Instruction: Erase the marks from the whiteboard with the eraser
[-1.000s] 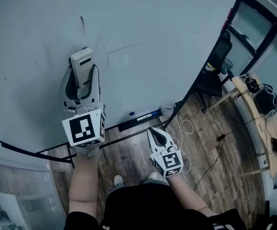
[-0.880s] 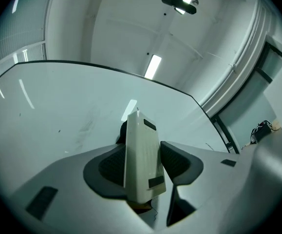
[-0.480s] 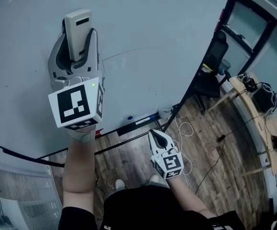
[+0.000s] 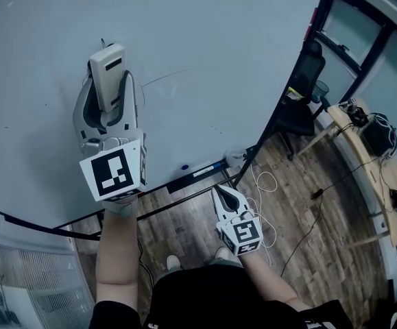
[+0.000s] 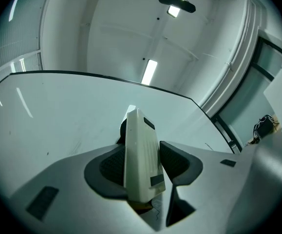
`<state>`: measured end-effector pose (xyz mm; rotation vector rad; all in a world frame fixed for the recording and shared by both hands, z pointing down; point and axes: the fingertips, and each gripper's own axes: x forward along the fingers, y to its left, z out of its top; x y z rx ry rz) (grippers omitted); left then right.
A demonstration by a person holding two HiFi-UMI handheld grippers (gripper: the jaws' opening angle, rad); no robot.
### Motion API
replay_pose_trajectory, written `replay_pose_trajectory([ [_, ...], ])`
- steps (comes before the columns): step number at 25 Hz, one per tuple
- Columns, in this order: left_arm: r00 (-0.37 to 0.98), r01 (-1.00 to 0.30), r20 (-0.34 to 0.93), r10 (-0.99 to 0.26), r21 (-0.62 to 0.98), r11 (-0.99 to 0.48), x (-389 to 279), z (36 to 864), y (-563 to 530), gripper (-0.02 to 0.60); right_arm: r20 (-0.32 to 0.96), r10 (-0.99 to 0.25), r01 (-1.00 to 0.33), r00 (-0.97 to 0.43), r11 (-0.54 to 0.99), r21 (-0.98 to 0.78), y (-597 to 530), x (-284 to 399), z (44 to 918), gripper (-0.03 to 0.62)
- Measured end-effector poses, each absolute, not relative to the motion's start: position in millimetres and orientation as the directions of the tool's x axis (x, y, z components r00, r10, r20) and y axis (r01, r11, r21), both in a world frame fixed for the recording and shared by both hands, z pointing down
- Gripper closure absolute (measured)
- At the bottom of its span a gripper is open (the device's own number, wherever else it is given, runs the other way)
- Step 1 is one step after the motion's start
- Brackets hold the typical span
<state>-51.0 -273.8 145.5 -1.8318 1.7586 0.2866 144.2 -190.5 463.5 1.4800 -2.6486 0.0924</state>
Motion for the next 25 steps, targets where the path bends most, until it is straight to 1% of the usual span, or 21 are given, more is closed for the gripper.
replay_pose_trajectory([
  [6, 0.076, -0.962, -0.466, -0.881, -0.267, 0.058, -62, 200, -273, 0.362, 0.133, -0.837, -0.844, -0.531, 0.536, -0.004, -188, 143, 468, 0.566],
  [11, 0.018, -0.979, -0.432, -0.902, -0.191, 0.072, -53, 237, -273, 0.369, 0.147, -0.823, -0.832, -0.549, 0.554, -0.006, -185, 142, 474, 0.566],
  [13, 0.021, -0.977, -0.402, -0.915, -0.204, 0.067, -50, 256, -275, 0.374, 0.151, -0.821, -0.831, -0.551, 0.556, -0.006, -185, 144, 476, 0.566],
  [16, 0.051, -0.983, -0.38, -0.923, -0.184, 0.022, -43, 271, -279, 0.378, 0.156, -0.822, -0.833, -0.548, 0.554, -0.005, -187, 147, 478, 0.566],
  [20, 0.042, -0.995, -0.402, -0.915, -0.102, -0.001, -42, 280, -283, 0.382, 0.162, -0.822, -0.834, -0.545, 0.552, -0.002, -190, 152, 481, 0.566],
  [25, 0.084, -0.996, -0.439, -0.894, -0.043, -0.073, -21, 256, -291, 0.383, 0.156, -0.828, -0.837, -0.539, 0.547, 0.01, -197, 160, 477, 0.566],
])
